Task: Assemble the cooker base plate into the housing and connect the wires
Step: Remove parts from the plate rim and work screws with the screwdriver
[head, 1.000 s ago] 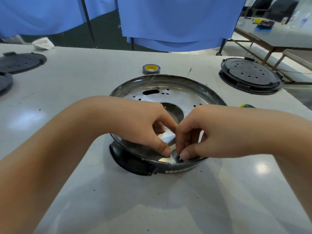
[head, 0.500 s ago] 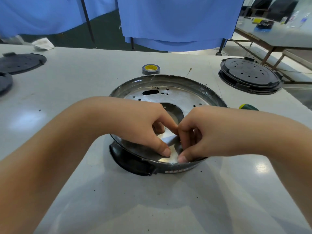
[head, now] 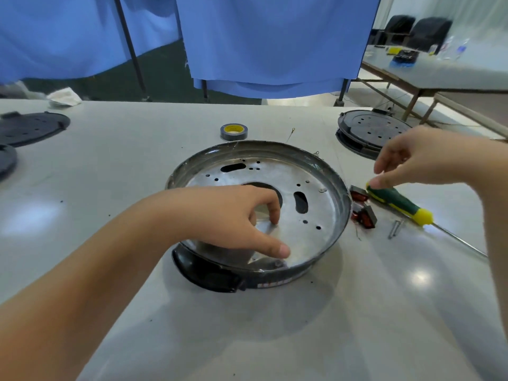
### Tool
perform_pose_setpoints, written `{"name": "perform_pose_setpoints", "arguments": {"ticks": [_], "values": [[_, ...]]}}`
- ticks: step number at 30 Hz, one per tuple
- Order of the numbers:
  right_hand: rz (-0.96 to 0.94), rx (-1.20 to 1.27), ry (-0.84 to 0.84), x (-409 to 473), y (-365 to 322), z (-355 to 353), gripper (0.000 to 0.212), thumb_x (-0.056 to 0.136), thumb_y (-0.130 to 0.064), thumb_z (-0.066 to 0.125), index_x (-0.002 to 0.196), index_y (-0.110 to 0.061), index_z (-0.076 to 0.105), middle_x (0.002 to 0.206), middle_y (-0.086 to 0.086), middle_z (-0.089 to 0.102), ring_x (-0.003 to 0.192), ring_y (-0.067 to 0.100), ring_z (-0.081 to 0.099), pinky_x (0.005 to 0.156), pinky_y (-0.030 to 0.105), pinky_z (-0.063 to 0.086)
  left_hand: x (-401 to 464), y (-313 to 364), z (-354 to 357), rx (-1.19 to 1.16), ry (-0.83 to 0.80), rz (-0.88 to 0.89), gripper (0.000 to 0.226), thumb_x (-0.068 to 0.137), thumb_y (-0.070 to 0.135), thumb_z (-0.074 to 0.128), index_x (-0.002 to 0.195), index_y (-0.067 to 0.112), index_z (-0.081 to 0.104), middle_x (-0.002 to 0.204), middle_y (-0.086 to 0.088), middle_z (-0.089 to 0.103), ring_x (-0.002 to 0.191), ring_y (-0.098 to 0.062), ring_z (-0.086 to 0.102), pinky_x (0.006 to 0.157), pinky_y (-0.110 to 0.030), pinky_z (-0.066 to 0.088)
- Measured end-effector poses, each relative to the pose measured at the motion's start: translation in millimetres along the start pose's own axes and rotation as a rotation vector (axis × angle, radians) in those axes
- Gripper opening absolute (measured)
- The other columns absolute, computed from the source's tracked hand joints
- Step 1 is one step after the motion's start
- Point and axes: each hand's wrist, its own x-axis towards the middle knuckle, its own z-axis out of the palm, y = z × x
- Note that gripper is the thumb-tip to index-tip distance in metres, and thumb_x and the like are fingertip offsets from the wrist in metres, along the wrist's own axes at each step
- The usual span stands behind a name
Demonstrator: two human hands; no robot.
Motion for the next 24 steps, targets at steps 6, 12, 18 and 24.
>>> {"name": "perform_pose_setpoints", "arguments": {"ticks": [6, 12, 18, 24], "values": [[0.239, 0.056, -0.1, 25.7, 38.2, 27.0, 0.057, 0.065, -0.033, 0.086, 0.11, -0.014, 0.057, 0.103, 0.006, 0.059, 0.085, 0.022, 0.06, 0.068, 0.033, 0.055, 2.4, 3.9, 2.3, 0.017, 0.02, -0.066, 0.049, 0.057, 0.073, 0.074, 0.09, 0.045, 0.051, 0.066, 0.017, 0.056, 0.061, -0.001, 0.053, 0.056, -0.022, 0.037], [0.296, -0.022, -0.05, 32.7, 42.6, 36.5, 0.074, 0.065, -0.03, 0.087, 0.124, -0.008, 0.049, 0.094, 0.005, 0.053, 0.082, 0.023, 0.057, 0.068, 0.034, 0.053, 3.6, 2.7, 6.6, 0.005, 0.029, -0.086, 0.049, 0.056, 0.072, 0.074, 0.085, 0.039, 0.051, 0.072, 0.016, 0.054, 0.062, -0.001, 0.051, 0.055, -0.022, 0.035], [0.25, -0.071, 0.005, 35.7, 42.5, 42.8, 0.057, 0.077, -0.03, 0.078, 0.121, -0.009, 0.047, 0.104, 0.008, 0.052, 0.094, 0.027, 0.053, 0.083, 0.04, 0.05, 1.8, 3.0, 6.7, 0.003, 0.013, -0.094, 0.05, 0.056, 0.074, 0.071, 0.085, 0.041, 0.049, 0.078, 0.016, 0.056, 0.066, -0.003, 0.053, 0.057, -0.021, 0.036], [0.104, -0.023, 0.115, 32.9, 22.5, 29.4, 0.04, 0.082, -0.026, 0.073, 0.113, -0.017, 0.049, 0.112, 0.009, 0.058, 0.091, 0.025, 0.053, 0.072, 0.035, 0.044, 2.0, 3.1, 6.5, 0.002, 0.012, -0.093, 0.049, 0.057, 0.073, 0.071, 0.086, 0.041, 0.049, 0.079, 0.016, 0.054, 0.067, -0.003, 0.053, 0.058, -0.021, 0.036]]}}
